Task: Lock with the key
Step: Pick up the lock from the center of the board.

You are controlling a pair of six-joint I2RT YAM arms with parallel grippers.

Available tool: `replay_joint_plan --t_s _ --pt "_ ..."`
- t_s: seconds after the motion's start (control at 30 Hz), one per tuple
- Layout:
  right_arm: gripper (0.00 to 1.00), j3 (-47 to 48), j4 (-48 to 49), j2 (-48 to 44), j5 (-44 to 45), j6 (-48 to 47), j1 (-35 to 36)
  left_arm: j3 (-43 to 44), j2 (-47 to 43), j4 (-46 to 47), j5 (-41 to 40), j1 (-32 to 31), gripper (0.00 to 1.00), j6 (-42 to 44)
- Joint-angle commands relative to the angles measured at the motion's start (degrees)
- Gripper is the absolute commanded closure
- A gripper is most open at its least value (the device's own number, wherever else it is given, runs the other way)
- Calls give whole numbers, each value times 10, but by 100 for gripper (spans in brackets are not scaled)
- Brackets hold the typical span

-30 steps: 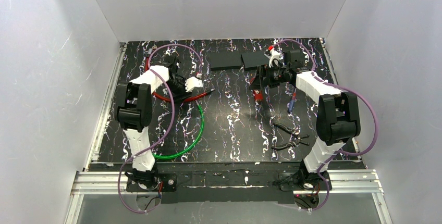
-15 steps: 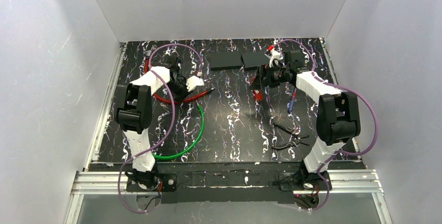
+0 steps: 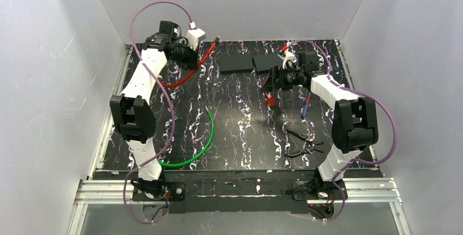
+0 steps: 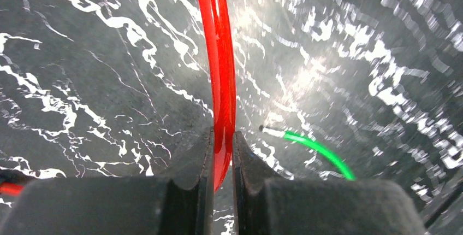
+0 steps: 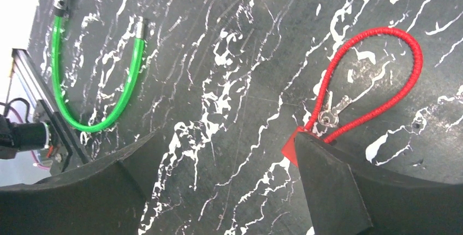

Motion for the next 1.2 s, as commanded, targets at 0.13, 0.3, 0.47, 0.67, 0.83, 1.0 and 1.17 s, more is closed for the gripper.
replay_joint_plan --t_s 0.13,0.3,0.47,0.67,0.83,1.0,1.17 --pt "2 25 181 -84 -27 90 47 50 -114 50 37 10 100 -311" --pt "2 29 270 -91 3 125 125 50 -146 86 -49 10 100 -443" --pt "2 29 327 -86 40 130 200 49 -176 112 -90 10 100 -498" --pt "2 74 323 -47 108 113 278 35 -216 141 -102 10 100 -566" --pt "3 125 318 13 167 107 323 0 -249 170 -106 10 100 -613" --pt "5 164 316 63 175 100 342 -30 -269 185 -105 10 100 -651" --pt "12 185 315 82 175 79 359 -53 -278 193 -105 10 100 -679"
